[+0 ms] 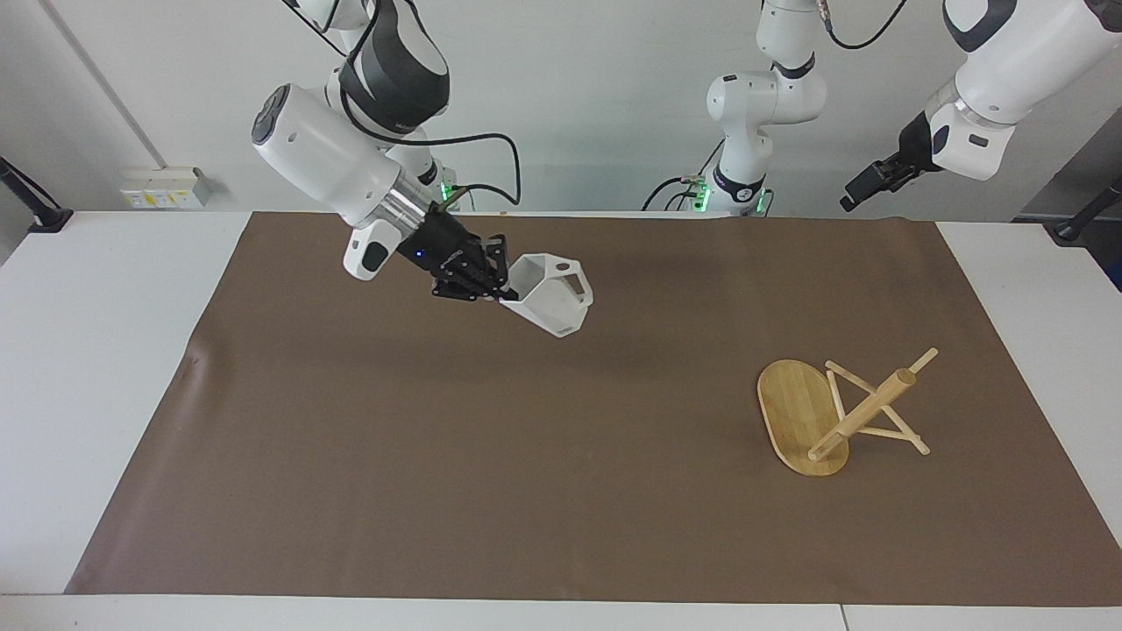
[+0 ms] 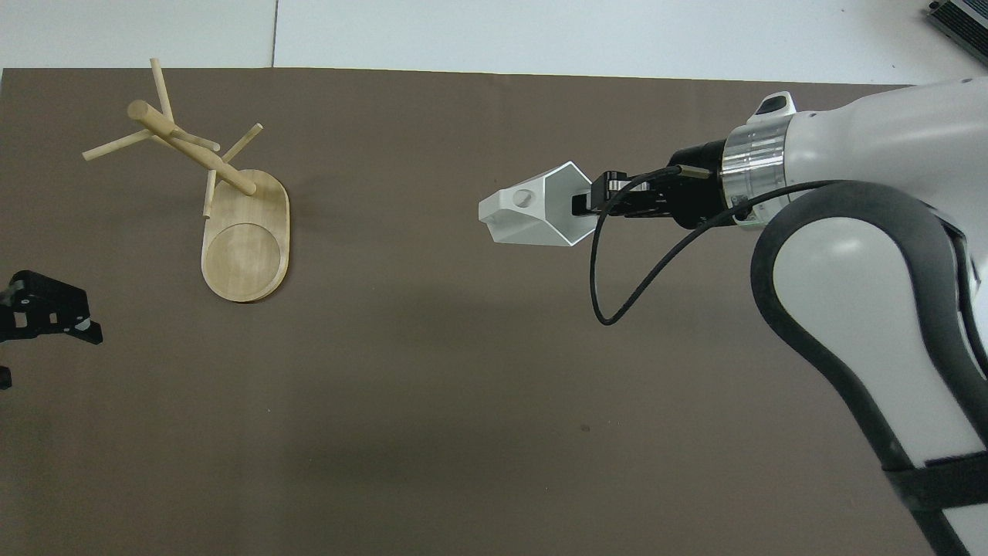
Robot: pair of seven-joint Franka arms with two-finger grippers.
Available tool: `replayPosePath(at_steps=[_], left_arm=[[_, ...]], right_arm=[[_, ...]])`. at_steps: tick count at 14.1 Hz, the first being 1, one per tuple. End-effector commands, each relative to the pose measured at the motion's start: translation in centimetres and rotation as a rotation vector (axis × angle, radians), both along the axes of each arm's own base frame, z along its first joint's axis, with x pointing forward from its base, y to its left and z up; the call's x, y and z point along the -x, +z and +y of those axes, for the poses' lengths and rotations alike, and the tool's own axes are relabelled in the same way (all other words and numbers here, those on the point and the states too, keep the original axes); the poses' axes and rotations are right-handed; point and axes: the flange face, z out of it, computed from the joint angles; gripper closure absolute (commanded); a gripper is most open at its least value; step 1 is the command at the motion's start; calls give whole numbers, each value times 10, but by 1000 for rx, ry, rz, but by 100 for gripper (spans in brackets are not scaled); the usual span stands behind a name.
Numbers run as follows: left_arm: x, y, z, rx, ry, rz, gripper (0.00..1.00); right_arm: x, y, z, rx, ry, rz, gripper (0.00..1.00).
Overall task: Hang cup on rack
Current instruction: 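Lift the cup with the right gripper while the left gripper approaches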
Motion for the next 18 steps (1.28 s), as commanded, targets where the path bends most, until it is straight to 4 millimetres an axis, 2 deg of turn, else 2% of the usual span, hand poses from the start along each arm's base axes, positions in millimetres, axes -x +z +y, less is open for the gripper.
replayPosePath(at_steps=[1,4,5,6,10,13,14,16,18], left_arm=[[13,-1,20,88,243,48,0],[15,-8,10,173,445,81,0],[17,-12,18,250,534,86,0],[18,-15,18,305,599,92,0],[4,-24,9,509,802,163,0],[-5,-39,8,685,892,217,0],[-7,-46,7,729,920,236,0],[-9,-49,1,844,958,291,0],[-11,-62,-13,896,1006,322,0]], right_arm=[[13,21,24,-111,-13,26,100],[24,40,55,-208,-61,35,100],[27,45,67,-247,-84,31,100],[29,49,76,-272,-99,18,100],[43,55,112,-302,-127,5,100],[54,55,130,-304,-104,23,100],[57,54,133,-299,-90,28,100],[62,53,136,-279,-55,41,100],[66,50,139,-253,-13,61,100]])
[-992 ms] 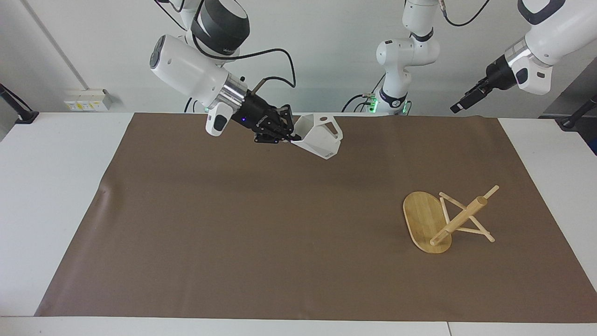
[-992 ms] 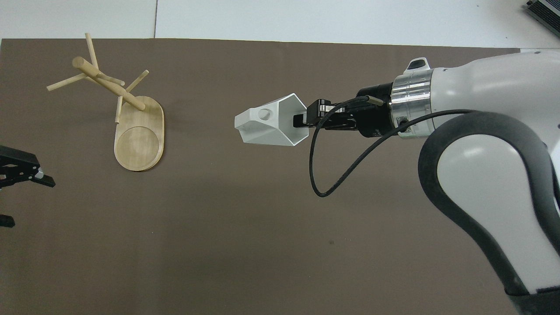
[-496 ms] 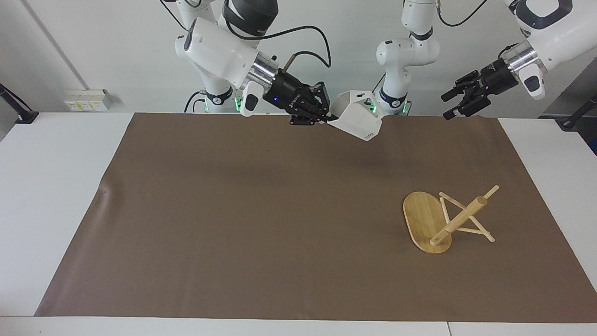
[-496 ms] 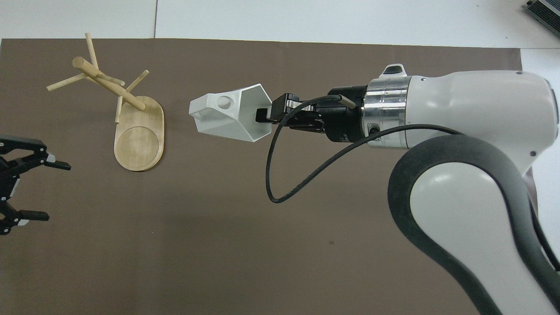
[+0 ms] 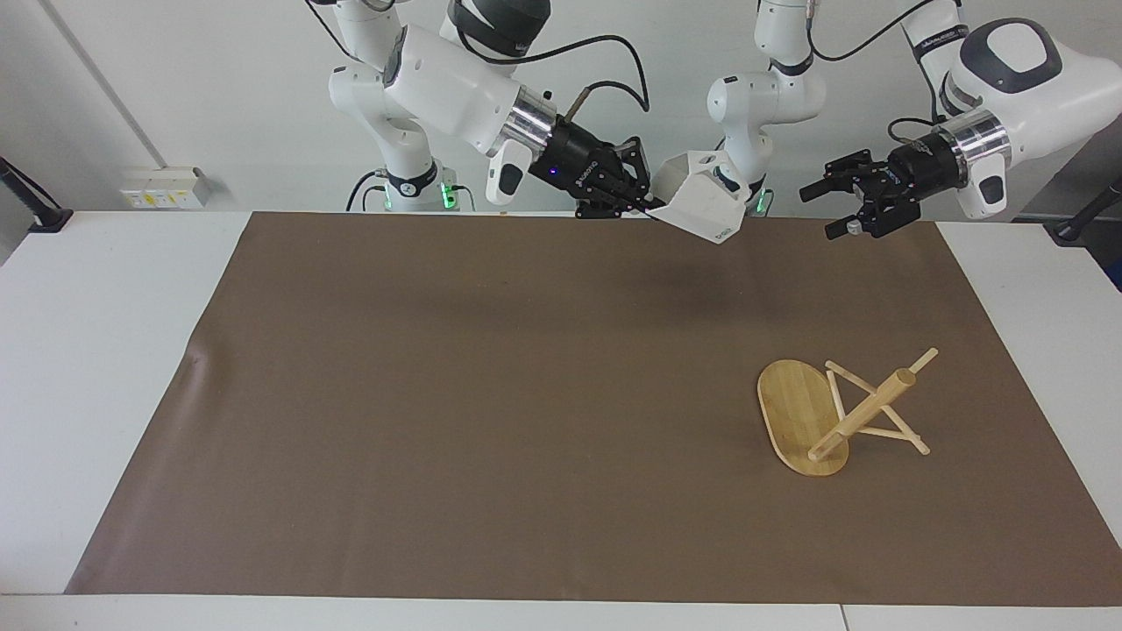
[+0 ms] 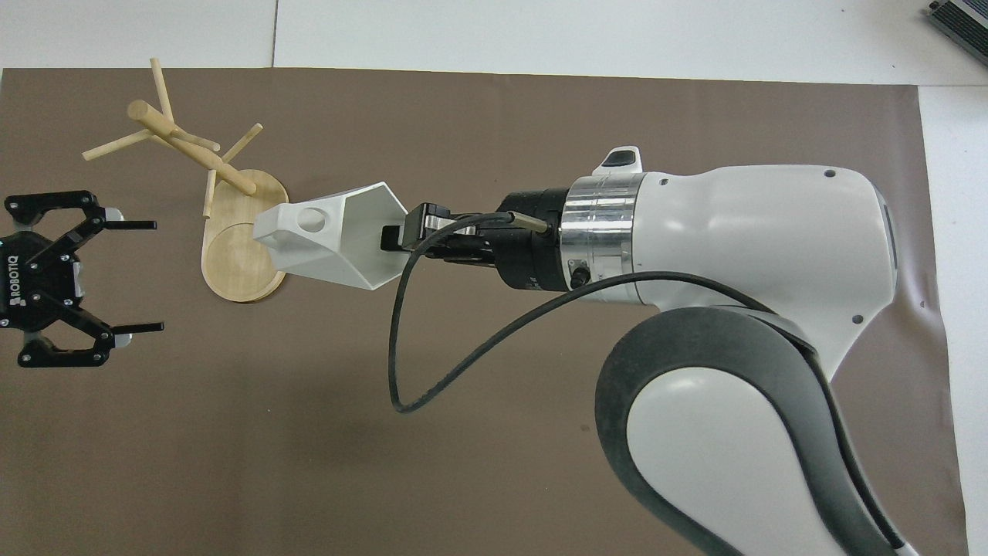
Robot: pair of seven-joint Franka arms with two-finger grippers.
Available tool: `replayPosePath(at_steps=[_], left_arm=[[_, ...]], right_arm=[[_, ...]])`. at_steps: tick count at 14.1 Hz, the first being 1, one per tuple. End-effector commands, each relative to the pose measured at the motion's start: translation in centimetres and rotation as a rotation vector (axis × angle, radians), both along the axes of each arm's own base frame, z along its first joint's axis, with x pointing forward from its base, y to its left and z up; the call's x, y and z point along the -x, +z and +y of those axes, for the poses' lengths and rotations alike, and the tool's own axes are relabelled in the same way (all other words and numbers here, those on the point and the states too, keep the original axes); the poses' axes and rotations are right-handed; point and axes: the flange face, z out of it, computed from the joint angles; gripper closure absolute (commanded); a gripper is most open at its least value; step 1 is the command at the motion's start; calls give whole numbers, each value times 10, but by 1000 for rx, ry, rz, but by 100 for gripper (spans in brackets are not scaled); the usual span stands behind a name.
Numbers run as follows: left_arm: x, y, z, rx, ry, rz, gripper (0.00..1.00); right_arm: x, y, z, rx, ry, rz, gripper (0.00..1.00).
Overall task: Hang cup on rack
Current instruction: 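Lift the cup with the right gripper while the left gripper approaches, then close the left gripper on the cup held by the right gripper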
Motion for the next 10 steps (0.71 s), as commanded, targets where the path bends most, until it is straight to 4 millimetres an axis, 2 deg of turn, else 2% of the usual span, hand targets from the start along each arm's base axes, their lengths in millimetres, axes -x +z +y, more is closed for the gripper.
replayPosePath(at_steps=[1,6,10], left_arm=[[5,-9,-20,62,48,27,0],[21,-26,-60,76,43,115,0],[23,-23,-65,92,58,174,0]], right_arm=[[6,0,0,27,35,13,100],[10,-2,2,40,62,29,100],[9,0,1,39,57,23,100]])
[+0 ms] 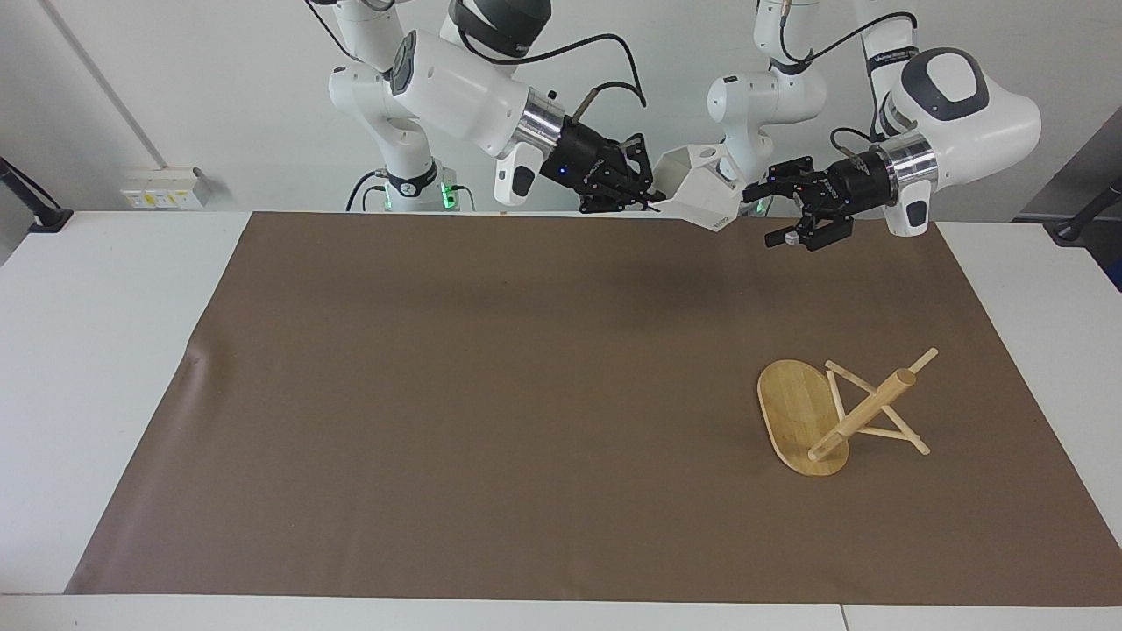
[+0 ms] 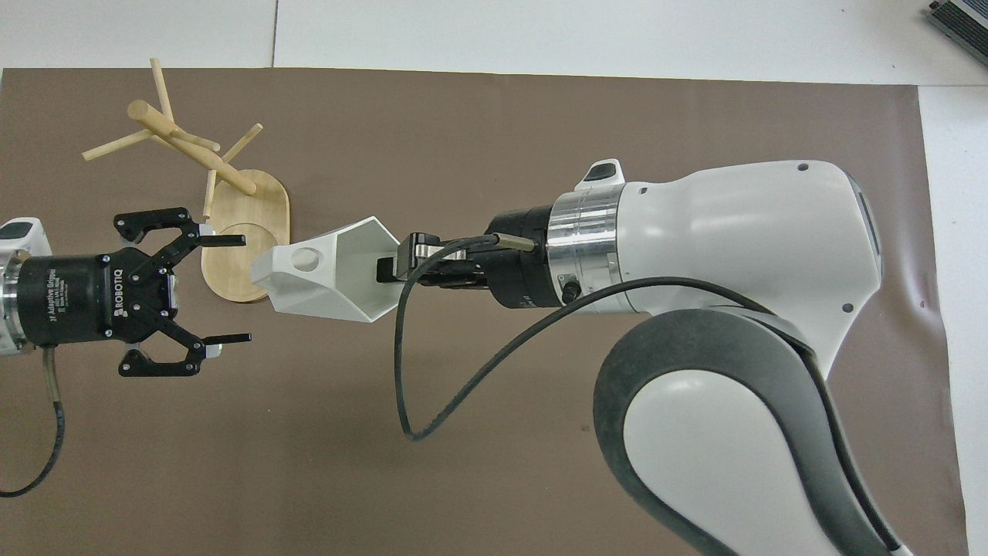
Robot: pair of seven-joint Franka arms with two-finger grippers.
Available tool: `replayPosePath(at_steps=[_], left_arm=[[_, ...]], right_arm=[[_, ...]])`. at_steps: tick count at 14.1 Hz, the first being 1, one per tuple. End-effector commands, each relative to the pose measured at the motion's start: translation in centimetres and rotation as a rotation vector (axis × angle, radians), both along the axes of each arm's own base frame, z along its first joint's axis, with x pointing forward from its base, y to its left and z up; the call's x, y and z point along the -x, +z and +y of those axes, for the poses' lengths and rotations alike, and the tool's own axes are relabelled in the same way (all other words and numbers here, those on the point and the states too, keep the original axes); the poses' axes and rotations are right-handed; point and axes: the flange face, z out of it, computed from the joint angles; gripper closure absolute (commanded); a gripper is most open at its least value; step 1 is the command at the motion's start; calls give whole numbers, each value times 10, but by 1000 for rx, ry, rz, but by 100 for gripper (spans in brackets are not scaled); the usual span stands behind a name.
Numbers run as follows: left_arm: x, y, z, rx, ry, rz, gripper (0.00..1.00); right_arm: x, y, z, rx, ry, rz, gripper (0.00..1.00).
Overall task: Hang cup on rack
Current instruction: 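Close the left gripper on the cup held by the right gripper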
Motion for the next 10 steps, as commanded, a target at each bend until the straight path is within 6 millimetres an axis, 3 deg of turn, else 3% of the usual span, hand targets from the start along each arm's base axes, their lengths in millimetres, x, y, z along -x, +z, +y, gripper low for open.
replayPosePath(at_steps=[1,5,10], left_arm=[[11,5,-11,20,29,37,0],[20,18,-28,16,18,30,0],[23,18,-48,-4,18,22,0]], right_arm=[[3,5,-3,17,-5,-11,100],[6,7,6,8,-17,-31,100],[6,7,7,7,-16,-30,100]])
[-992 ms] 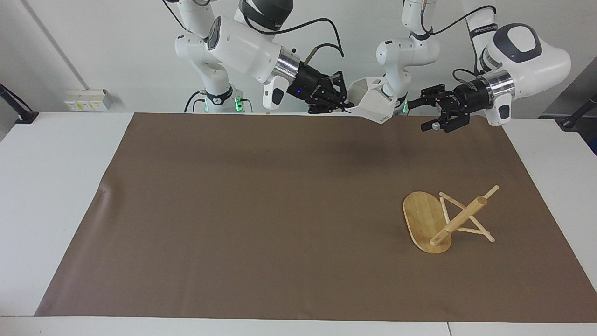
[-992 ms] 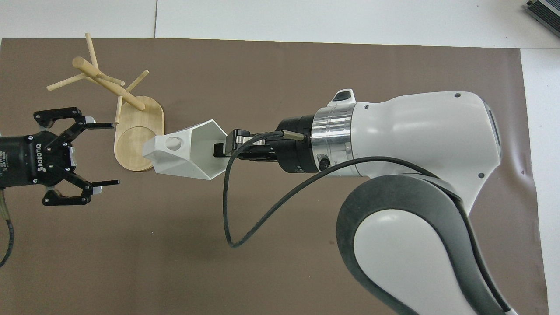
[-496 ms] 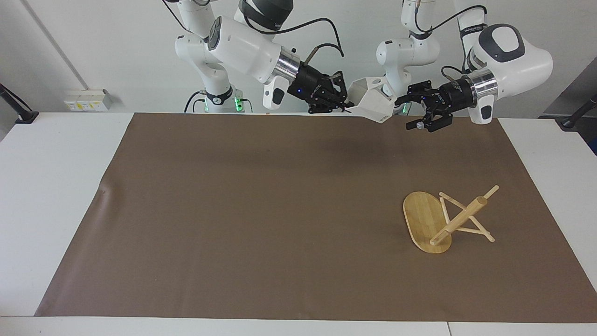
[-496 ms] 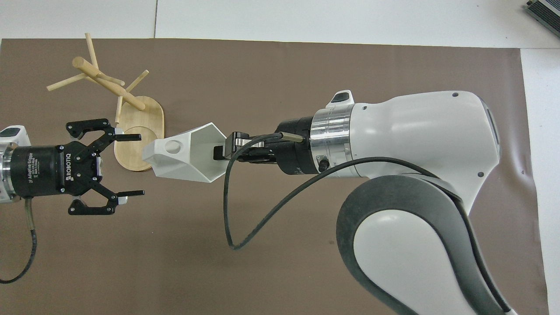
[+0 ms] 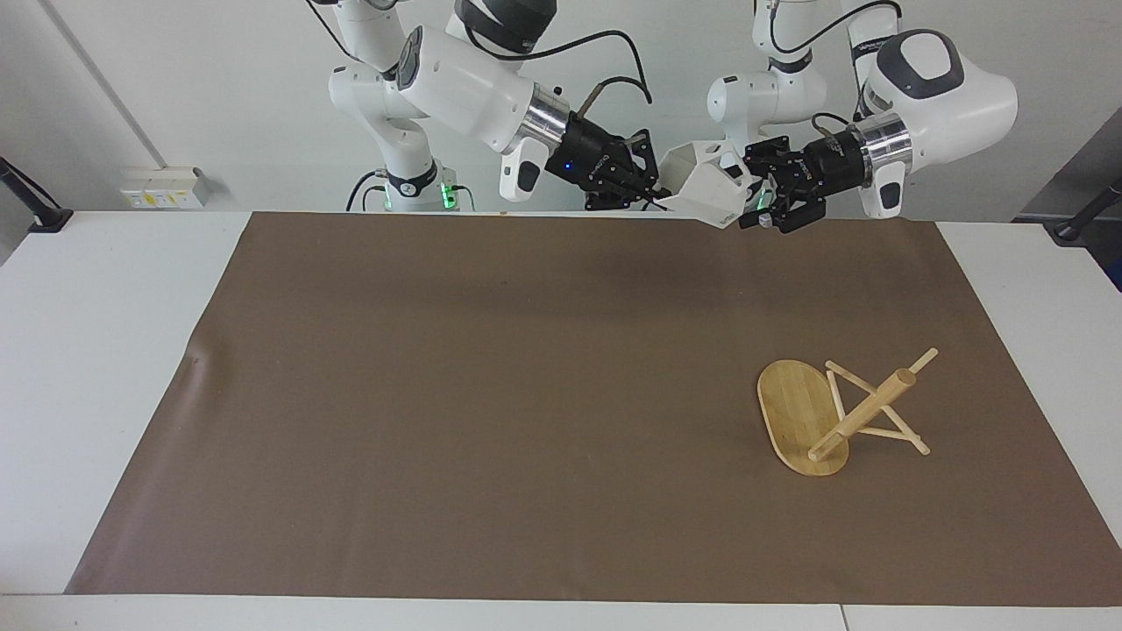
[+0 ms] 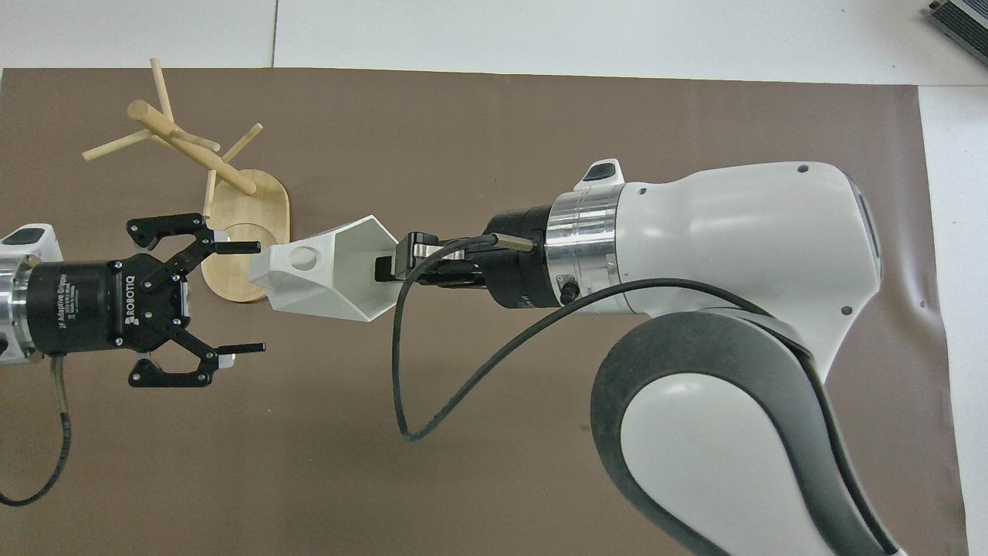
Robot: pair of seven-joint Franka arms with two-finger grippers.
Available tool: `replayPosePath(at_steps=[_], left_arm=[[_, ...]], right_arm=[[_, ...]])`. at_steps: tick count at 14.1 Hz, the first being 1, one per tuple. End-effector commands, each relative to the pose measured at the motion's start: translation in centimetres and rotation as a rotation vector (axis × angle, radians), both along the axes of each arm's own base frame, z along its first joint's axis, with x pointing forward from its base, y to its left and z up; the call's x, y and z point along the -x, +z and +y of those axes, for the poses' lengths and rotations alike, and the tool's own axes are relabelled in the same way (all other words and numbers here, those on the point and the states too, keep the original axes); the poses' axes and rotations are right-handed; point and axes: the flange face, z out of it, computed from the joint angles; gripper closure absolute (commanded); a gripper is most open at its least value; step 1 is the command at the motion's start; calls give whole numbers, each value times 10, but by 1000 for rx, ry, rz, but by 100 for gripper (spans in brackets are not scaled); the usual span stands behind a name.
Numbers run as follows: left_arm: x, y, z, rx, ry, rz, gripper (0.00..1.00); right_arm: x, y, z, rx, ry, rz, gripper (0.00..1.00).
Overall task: Hang cup on rack
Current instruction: 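Close the left gripper on the cup held by the right gripper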
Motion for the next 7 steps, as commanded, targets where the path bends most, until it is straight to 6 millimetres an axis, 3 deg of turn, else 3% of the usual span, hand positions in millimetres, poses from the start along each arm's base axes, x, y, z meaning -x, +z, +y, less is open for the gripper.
replayPosePath(at_steps=[1,7], left_arm=[[10,0,-8,12,30,10,0],[-3,4,-5,39,158,55,0]], right_arm=[[3,3,1,13,-9,-12,100],[3,3,2,13,-7,-12,100]])
